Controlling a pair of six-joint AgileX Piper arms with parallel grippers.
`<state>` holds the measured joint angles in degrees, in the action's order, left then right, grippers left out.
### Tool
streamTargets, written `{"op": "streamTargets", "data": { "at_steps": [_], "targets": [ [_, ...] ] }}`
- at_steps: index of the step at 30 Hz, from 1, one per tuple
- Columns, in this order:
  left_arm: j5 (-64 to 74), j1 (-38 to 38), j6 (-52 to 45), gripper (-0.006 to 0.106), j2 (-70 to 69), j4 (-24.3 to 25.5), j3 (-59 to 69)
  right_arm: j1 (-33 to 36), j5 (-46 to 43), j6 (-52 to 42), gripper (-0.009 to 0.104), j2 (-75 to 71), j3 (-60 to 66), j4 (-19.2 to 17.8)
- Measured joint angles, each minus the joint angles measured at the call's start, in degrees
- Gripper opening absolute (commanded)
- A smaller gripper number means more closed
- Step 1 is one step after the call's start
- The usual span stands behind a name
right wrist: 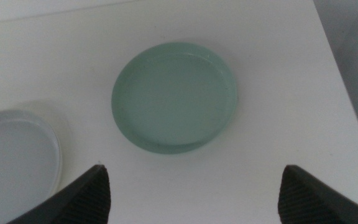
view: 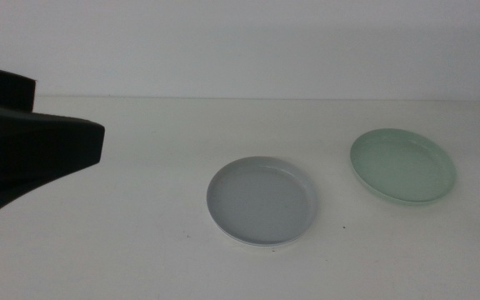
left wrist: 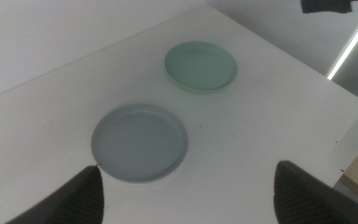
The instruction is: Stack the three bowls on top of each other.
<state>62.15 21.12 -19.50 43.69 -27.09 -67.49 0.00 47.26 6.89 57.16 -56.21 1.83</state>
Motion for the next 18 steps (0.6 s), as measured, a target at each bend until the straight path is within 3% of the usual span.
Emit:
{"op": "streamTargets", "data": {
  "at_steps": [10, 18],
  "targets": [
    [0.0, 0.0, 0.0, 0.094, 0.0, 0.0, 0.0, 0.0, -1.1, 1.2, 0.091, 2.1, -0.4, 1.8],
    [0.0, 0.0, 0.0, 0.094, 0.0, 0.8, 0.0, -0.4, 7.7, 1.6, 0.091, 15.5, -9.6, 2.6]
  ]
}}
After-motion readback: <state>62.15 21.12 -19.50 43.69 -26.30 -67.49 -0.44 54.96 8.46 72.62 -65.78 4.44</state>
